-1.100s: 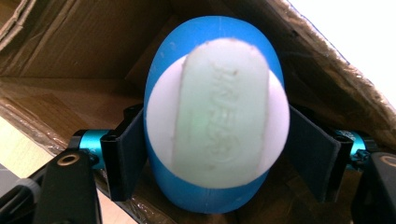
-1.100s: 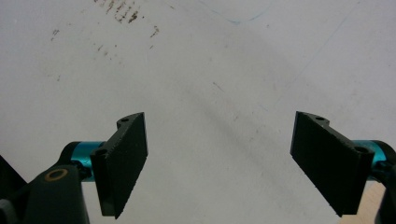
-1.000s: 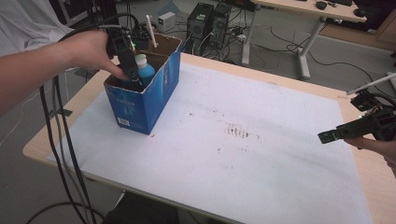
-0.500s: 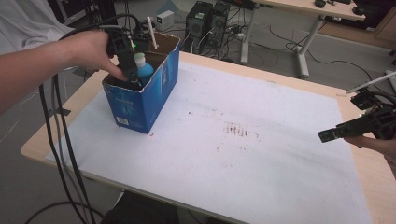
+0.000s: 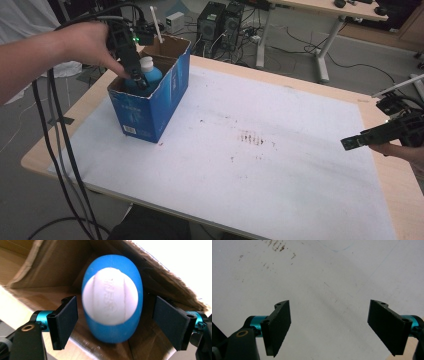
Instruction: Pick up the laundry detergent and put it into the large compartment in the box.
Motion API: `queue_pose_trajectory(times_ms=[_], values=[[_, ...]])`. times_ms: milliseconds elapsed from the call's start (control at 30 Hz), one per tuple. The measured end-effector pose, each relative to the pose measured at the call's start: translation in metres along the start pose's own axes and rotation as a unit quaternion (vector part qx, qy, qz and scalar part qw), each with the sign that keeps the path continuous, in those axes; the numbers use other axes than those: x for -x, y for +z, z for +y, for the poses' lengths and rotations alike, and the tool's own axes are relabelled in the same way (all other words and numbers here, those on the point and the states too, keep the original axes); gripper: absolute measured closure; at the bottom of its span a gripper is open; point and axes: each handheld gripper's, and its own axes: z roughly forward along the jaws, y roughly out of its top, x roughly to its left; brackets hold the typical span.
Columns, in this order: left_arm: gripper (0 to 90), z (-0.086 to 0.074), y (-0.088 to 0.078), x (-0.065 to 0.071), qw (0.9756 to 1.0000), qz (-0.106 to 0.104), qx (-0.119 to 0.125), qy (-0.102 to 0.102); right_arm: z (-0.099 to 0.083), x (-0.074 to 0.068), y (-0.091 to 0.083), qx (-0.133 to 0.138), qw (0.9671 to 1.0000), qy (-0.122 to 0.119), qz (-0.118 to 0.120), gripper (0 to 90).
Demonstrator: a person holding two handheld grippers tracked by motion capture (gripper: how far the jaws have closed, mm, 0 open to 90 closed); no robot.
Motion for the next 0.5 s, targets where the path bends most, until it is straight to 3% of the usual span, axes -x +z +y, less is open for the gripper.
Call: queue_pose_trajectory(times_ms=[267, 500], values=[[20.7, 0.005, -0.021, 0.005, 0.9998, 0.01, 0.009, 0.015, -0.001, 0.001, -0.002, 0.001, 1.0, -0.001, -0.002, 18.3], [20.7, 0.027, -0.036, 0.021, 0.9986, 0.011, 0.015, 0.05, -0.003, 0.0, -0.007, 0.003, 1.0, -0.002, -0.006, 18.3]])
